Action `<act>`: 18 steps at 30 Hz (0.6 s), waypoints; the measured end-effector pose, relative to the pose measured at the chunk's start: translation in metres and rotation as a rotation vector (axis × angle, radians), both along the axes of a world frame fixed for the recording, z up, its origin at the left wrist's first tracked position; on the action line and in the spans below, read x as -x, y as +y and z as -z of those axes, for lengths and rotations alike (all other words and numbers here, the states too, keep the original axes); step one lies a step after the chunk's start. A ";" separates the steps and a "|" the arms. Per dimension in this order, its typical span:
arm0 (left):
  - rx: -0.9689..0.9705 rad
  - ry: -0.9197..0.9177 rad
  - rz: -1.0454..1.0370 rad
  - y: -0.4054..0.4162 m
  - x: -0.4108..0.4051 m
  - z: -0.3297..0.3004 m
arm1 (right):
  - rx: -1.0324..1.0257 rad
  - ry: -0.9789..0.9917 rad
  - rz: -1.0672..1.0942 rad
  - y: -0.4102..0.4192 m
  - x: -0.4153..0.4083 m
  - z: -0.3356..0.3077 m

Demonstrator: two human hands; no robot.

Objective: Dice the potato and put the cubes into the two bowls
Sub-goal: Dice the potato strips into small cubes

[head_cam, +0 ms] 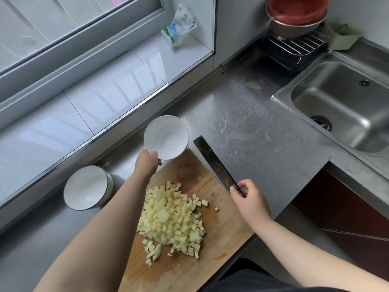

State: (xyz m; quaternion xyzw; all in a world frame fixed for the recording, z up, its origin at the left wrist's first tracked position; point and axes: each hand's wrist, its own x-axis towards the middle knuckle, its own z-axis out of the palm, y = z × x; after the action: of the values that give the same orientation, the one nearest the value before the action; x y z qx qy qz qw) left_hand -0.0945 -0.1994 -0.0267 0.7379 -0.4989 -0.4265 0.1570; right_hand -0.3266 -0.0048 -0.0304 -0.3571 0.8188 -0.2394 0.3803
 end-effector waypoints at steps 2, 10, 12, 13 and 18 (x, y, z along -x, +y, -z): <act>-0.018 -0.068 0.134 0.005 0.007 -0.003 | 0.030 -0.070 0.056 0.008 -0.001 0.005; -0.133 -0.138 0.289 0.031 0.014 -0.003 | 0.086 -0.345 0.361 0.044 -0.006 0.007; -0.172 -0.157 0.289 0.031 0.011 -0.004 | 0.079 -0.382 0.399 0.050 -0.008 0.009; -0.199 -0.169 0.296 0.031 0.009 -0.005 | 0.075 -0.390 0.411 0.053 -0.009 0.009; -0.281 -0.181 0.376 0.042 -0.005 -0.006 | 0.030 -0.406 0.419 0.067 -0.021 0.014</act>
State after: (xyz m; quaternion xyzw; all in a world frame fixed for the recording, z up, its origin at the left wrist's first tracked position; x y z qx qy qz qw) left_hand -0.0892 -0.1577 -0.0203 0.6817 -0.5754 -0.4457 -0.0745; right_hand -0.3058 0.0625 -0.0447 -0.1304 0.7784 -0.3914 0.4732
